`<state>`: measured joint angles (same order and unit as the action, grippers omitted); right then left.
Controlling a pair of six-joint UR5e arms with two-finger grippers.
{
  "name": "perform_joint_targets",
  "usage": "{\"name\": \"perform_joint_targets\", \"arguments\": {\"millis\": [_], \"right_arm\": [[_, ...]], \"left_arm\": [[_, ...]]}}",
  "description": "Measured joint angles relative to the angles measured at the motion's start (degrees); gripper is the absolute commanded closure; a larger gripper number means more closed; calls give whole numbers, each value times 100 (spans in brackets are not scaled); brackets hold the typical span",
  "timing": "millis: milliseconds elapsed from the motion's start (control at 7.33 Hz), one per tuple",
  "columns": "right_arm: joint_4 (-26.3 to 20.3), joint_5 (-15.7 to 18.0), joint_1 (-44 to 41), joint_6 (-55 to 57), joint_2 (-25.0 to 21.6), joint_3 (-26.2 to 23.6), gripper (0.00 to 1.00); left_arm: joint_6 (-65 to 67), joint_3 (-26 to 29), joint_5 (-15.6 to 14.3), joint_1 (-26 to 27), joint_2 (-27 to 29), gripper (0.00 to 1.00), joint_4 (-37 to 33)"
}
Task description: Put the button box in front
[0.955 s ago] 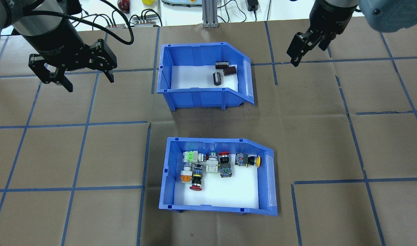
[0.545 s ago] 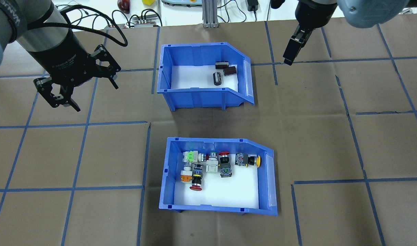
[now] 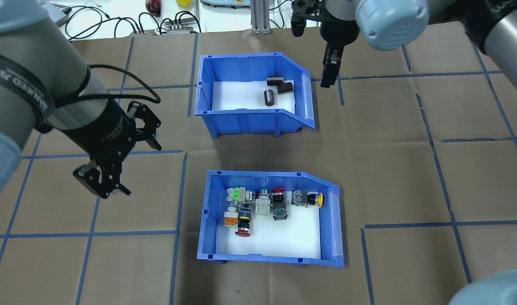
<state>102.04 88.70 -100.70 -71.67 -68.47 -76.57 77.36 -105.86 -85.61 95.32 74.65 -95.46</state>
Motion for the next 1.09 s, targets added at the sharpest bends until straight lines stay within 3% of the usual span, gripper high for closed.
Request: {"name": "perform_joint_targets", "arguments": {"millis": [545, 818, 1091], "right_arm": [[143, 59, -1138, -30, 698, 547, 0], [236, 88, -1541, 48, 1017, 700, 0], [253, 377, -1772, 303, 1322, 681, 0]], "left_arm": [[2189, -1785, 439, 1004, -611, 2, 1478], [3042, -2388, 771, 1413, -635, 2, 2292], [3428, -2683, 950, 1640, -574, 2, 2731]]}}
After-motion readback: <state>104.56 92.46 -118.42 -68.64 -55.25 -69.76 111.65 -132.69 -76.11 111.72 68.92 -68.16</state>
